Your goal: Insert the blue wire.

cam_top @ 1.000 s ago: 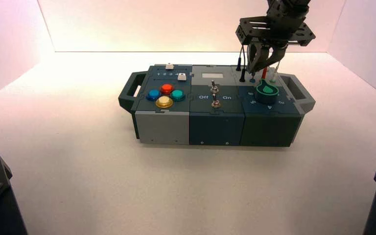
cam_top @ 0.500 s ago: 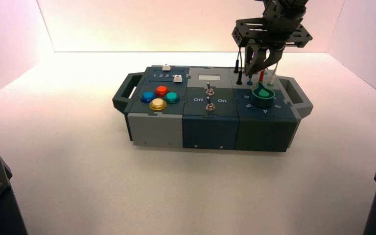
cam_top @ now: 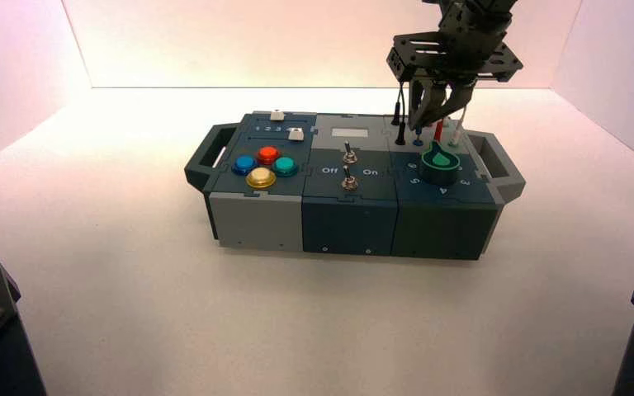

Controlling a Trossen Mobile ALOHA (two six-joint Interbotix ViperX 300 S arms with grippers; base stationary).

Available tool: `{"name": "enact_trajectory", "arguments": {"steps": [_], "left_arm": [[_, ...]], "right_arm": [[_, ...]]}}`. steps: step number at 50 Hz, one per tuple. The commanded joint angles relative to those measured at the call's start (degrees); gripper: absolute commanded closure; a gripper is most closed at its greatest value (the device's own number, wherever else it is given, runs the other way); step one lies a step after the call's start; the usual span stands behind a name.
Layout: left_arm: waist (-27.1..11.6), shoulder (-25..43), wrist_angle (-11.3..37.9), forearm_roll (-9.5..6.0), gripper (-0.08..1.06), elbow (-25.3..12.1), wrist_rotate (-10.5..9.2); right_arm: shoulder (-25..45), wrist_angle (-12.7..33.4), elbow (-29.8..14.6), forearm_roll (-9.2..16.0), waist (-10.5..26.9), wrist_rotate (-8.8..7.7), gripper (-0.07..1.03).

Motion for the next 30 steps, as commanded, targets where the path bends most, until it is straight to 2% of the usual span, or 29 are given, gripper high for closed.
{"name": "enact_trajectory", "arguments": {"steps": [1, 10, 30], "left_arm": [[-0.1, 0.4, -0.8, 0.09, 1.01, -0.9, 0.09], [-0.1, 0.4, -1.0, 0.18, 1.01, -0.7, 0.18], [-0.1, 0.4, -1.3, 0.44, 1.01, -0.6, 0.18]], "right_arm": [[3.2, 1.1, 1.2, 0.7, 3.7, 0.44, 0.99], [3.3, 1.1, 1.1, 0.5, 5.7, 0.53, 0.99], [0.5, 1.5, 1.9, 0.3, 6.4, 0.44, 0.99]]}}
